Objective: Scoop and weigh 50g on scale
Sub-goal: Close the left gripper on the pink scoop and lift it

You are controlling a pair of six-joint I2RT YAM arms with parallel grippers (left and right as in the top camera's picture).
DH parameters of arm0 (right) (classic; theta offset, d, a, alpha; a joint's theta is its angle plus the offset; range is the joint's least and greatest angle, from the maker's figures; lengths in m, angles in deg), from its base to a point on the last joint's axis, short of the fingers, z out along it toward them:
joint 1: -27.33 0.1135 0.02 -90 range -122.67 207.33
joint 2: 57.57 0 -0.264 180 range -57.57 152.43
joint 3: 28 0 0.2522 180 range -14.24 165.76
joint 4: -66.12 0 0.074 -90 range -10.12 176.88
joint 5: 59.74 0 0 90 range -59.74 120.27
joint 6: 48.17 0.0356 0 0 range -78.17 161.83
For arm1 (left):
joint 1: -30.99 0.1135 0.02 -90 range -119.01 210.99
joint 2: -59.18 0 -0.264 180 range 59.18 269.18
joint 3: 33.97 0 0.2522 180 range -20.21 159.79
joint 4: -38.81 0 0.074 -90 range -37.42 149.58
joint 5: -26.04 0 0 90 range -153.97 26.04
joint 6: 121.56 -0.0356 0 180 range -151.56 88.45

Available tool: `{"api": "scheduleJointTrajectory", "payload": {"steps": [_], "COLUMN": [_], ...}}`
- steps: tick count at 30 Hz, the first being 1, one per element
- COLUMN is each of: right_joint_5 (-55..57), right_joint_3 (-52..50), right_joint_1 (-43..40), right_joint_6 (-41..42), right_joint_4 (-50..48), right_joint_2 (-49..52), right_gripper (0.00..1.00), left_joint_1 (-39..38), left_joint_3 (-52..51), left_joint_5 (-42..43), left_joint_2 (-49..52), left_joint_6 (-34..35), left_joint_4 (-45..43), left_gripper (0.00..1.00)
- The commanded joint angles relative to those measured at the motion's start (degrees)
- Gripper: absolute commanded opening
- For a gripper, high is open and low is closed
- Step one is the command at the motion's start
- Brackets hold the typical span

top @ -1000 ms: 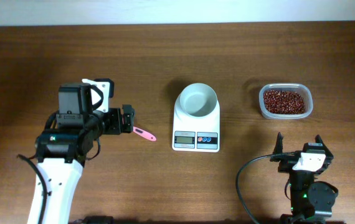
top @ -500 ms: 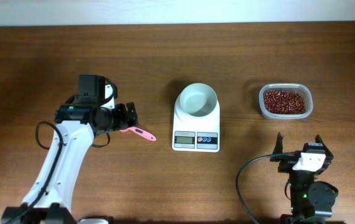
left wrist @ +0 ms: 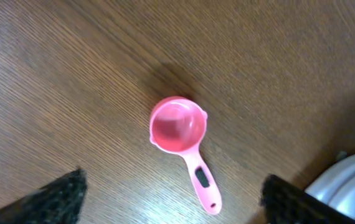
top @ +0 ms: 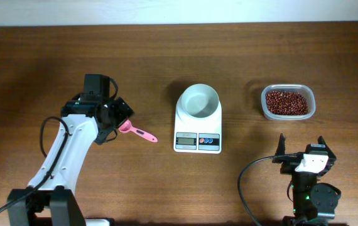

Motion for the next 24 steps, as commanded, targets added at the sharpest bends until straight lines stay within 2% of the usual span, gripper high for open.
{"api": "scheduleJointTrajectory", "payload": {"steps": [1, 9, 15, 24], "right_joint_5": [1.1, 1.1, 1.1, 1.1], "right_joint_3": [-0.3, -0.3, -0.3, -0.3], "right_joint_1": [0.3, 0.3, 0.3, 0.3], "right_joint_6": [0.0, 0.0, 0.0, 0.0], "right_joint_4": [0.3, 0.3, 0.3, 0.3], "right_joint_2": [-0.2, -0.2, -0.2, -0.2], "right_gripper": [0.99, 0.99, 0.99, 0.99], "left_joint_1": [0.3, 0.3, 0.3, 0.3], "left_joint_3": [0.7, 0.7, 0.7, 0.7], "left_joint_5": [-2.5, -2.8, -2.9, -2.9], "left_joint_2": [0.7, 6.4, 10.7, 14.0], "left_joint_6": [0.8, 1.6, 1.8, 3.6], "left_joint_4": [-0.1, -1.0, -1.8, -5.1], "left_gripper": [0.88, 0.86, 0.78, 0.77]}}
